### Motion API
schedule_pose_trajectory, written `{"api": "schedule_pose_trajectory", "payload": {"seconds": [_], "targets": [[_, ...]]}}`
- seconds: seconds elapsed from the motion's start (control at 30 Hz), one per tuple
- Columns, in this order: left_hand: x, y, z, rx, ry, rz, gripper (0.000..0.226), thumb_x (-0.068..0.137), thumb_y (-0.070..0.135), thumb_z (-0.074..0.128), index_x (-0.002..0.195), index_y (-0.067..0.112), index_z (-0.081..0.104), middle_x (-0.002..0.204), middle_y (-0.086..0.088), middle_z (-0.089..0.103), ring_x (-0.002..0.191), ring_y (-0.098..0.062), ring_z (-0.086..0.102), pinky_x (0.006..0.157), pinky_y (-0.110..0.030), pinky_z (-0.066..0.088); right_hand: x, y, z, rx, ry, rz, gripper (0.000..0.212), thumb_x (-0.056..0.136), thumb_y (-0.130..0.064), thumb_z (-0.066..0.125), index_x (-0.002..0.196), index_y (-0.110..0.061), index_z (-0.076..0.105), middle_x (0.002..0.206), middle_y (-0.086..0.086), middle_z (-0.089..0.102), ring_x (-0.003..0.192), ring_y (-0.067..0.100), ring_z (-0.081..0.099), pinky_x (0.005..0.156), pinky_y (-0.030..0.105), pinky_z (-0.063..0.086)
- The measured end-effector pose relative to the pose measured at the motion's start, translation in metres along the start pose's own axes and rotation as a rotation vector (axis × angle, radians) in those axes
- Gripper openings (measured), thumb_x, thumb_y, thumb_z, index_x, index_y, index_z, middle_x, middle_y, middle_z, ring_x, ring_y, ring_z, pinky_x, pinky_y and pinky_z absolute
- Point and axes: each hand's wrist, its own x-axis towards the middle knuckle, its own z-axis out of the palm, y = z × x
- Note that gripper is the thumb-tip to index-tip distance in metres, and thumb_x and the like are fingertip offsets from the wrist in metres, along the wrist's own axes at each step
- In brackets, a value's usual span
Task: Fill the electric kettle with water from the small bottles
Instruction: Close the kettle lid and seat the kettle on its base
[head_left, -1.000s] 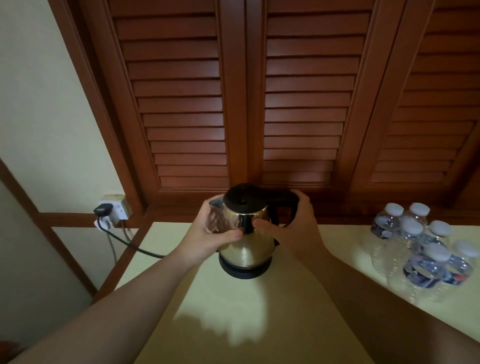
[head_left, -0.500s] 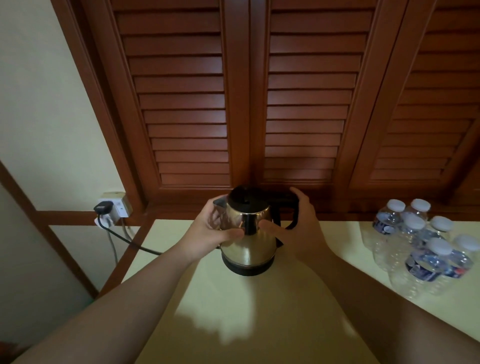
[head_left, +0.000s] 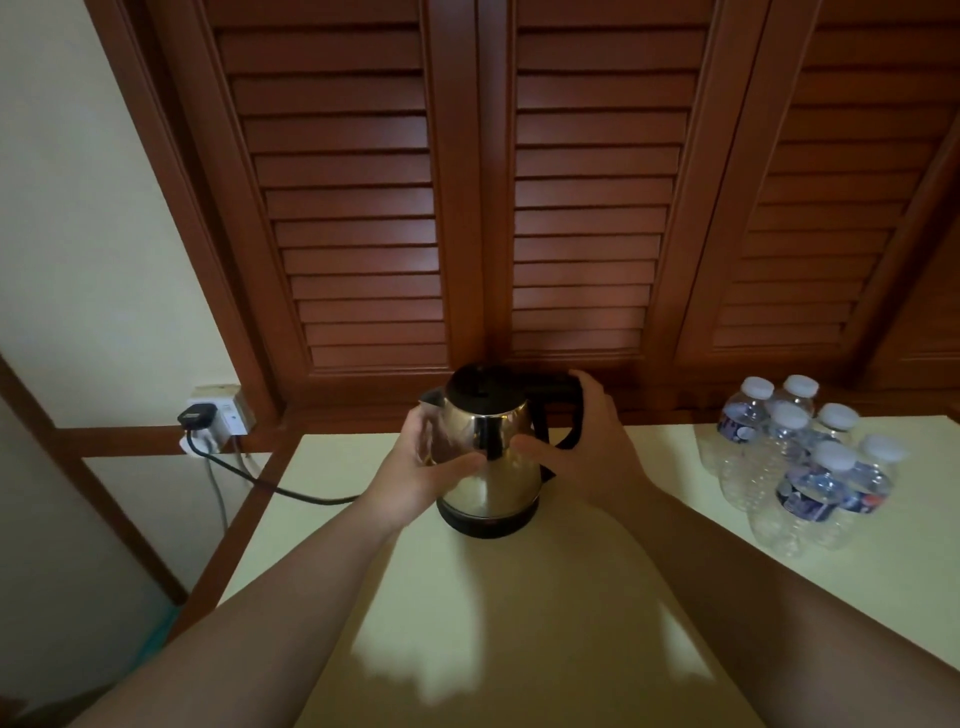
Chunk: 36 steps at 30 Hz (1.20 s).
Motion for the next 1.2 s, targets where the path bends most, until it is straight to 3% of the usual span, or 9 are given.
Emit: {"api": "schedule_pose_trajectory", "payload": {"seconds": [0.17, 0.3, 0.4, 0.63, 0.73, 1.0, 1.2], "targets": [[-0.016, -0.001, 0.004, 0.039, 0.025, 0.001, 0.074, 0.062, 0.052, 0.089, 0.124, 0.040, 0.050, 0.114, -0.002, 0.068, 0.108, -0.014, 0.067, 0.093, -0.036, 0.054, -0.009, 0.001, -0.002, 0.005, -0.016, -0.021, 0.119, 0.065, -0.071, 0.083, 0.159, -0.031, 0.021, 0.154, -0.003, 0.037, 0.137, 0.014, 0.042, 0.101, 0.026, 0.040], [-0.028, -0.002, 0.005, 0.068, 0.021, -0.006, 0.066, 0.074, 0.043, 0.089, 0.125, 0.047, 0.048, 0.114, 0.012, 0.069, 0.113, -0.012, 0.066, 0.098, -0.037, 0.054, -0.021, -0.001, -0.004, -0.006, -0.014, -0.026, 0.122, 0.068, -0.066, 0.084, 0.162, -0.032, 0.015, 0.159, -0.003, 0.033, 0.143, 0.013, 0.036, 0.108, 0.028, 0.037], [-0.037, -0.003, 0.007, 0.083, 0.039, -0.002, 0.059, 0.079, 0.037, 0.088, 0.119, 0.054, 0.048, 0.110, 0.012, 0.070, 0.110, -0.011, 0.067, 0.096, -0.035, 0.055, -0.034, -0.004, -0.004, 0.022, 0.016, -0.055, 0.121, 0.068, -0.067, 0.083, 0.161, -0.038, 0.013, 0.162, -0.009, 0.032, 0.145, 0.009, 0.034, 0.113, 0.031, 0.037], [-0.053, -0.009, 0.009, 0.068, 0.069, 0.009, 0.067, 0.079, 0.029, 0.089, 0.117, 0.063, 0.046, 0.112, 0.016, 0.070, 0.110, -0.008, 0.067, 0.101, -0.040, 0.054, -0.060, -0.012, -0.003, 0.001, 0.066, -0.084, 0.101, 0.070, -0.066, 0.084, 0.151, -0.048, 0.026, 0.148, -0.013, 0.049, 0.130, 0.014, 0.053, 0.104, 0.039, 0.051], [-0.058, -0.008, 0.009, 0.064, 0.076, 0.006, 0.069, 0.067, 0.045, 0.090, 0.113, 0.071, 0.046, 0.116, 0.018, 0.069, 0.113, -0.009, 0.067, 0.102, -0.042, 0.055, -0.063, -0.015, -0.003, 0.001, 0.055, -0.105, 0.097, 0.071, -0.068, 0.082, 0.149, -0.056, 0.024, 0.147, -0.012, 0.050, 0.129, 0.014, 0.053, 0.104, 0.044, 0.051], [-0.064, -0.007, 0.010, -0.003, 0.076, 0.006, 0.080, 0.059, 0.045, 0.093, 0.123, 0.061, 0.047, 0.120, 0.024, 0.067, 0.117, -0.006, 0.066, 0.104, -0.043, 0.055, -0.064, -0.018, -0.006, -0.004, 0.022, -0.113, 0.096, 0.072, -0.066, 0.081, 0.150, -0.051, 0.028, 0.150, -0.011, 0.048, 0.133, 0.014, 0.050, 0.108, 0.047, 0.049], [-0.064, -0.005, 0.010, 0.013, 0.077, 0.008, 0.083, 0.060, 0.044, 0.094, 0.126, 0.056, 0.046, 0.119, 0.028, 0.067, 0.115, -0.003, 0.066, 0.102, -0.041, 0.057, -0.063, -0.023, -0.009, -0.028, 0.023, -0.118, 0.091, 0.075, -0.056, 0.085, 0.151, -0.049, 0.034, 0.150, -0.010, 0.044, 0.130, 0.006, 0.045, 0.108, 0.036, 0.047]]}}
